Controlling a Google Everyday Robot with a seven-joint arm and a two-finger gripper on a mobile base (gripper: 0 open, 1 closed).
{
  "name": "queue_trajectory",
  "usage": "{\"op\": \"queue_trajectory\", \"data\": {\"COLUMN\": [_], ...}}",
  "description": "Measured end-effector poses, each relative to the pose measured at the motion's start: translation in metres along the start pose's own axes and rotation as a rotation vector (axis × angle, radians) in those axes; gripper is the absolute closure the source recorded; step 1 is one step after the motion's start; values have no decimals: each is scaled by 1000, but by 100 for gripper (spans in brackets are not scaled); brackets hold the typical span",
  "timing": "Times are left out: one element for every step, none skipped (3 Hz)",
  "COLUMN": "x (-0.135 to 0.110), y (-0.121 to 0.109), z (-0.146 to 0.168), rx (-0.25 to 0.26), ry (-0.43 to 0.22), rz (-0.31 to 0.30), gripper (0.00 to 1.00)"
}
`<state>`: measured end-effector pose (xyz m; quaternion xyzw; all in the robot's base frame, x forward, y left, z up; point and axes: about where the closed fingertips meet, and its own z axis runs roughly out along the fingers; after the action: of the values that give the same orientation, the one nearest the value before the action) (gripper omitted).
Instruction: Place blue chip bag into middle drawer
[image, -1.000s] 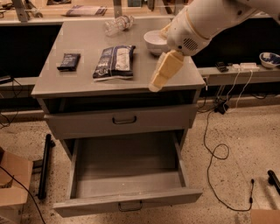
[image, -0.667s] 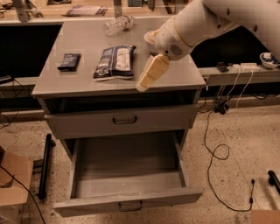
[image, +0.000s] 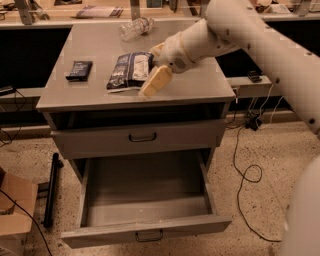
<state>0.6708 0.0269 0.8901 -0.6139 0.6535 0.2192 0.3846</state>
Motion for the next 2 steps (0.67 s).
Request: {"op": "queue_trajectory", "data": {"x": [11, 22], "y": [-21, -34], "z": [30, 54], "rx": [-33, -64], "ry": [-52, -87], "rz": [19, 43], "gripper": [0, 0]}}
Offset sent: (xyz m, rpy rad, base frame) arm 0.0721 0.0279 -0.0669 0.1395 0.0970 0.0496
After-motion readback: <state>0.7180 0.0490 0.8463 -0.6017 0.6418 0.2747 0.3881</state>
